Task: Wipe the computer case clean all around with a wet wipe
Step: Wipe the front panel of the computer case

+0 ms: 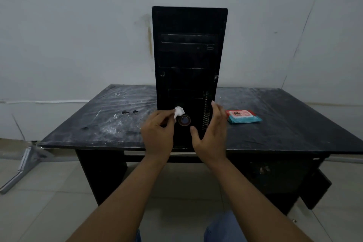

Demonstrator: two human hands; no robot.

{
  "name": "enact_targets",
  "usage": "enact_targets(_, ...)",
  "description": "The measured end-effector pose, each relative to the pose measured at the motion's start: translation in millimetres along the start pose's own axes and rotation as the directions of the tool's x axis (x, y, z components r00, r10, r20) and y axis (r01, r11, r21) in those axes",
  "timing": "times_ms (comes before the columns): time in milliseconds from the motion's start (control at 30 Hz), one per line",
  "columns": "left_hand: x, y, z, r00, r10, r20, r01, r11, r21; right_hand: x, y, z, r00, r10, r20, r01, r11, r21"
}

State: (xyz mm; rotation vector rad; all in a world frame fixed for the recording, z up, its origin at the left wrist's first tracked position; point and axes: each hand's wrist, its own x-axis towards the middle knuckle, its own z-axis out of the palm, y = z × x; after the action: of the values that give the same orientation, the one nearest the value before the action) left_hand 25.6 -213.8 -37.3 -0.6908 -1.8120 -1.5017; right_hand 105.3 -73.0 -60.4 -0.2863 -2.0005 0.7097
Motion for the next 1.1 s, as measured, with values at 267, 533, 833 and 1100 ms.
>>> enact_targets(267, -42.7, 17.1, 21.2, 0.747, -0.656, 0.106, 0.641, 0.669, -0.375, -25.1, 30.6, 14.0, 0.975, 0.005, 0.220, -0.037, 0.989, 0.141)
enact_targets(533, -22.7, 16.6, 17.8, 0.987, -0.140, -0.074, 0.136, 0.989, -0.067, -20.9, 36.4, 9.7, 0.964, -0.004, 0.267, -0.042, 0.985, 0.166)
enact_targets(833, -20.4, 16.6, 3.4, 0.987, 0.095, 0.128, -0.115, 0.981, 0.158, -21.7, 37.9, 8.1, 0.950, 0.015, 0.312, -0.056, 0.991, 0.124)
enact_targets(1100, 8.4, 10.4, -7.1, 0.878, 0.311, 0.364, -0.408, 0.883, 0.231, -21.4, 32.2, 8.3, 0.948, 0.052, 0.315, -0.088, 0.991, 0.099)
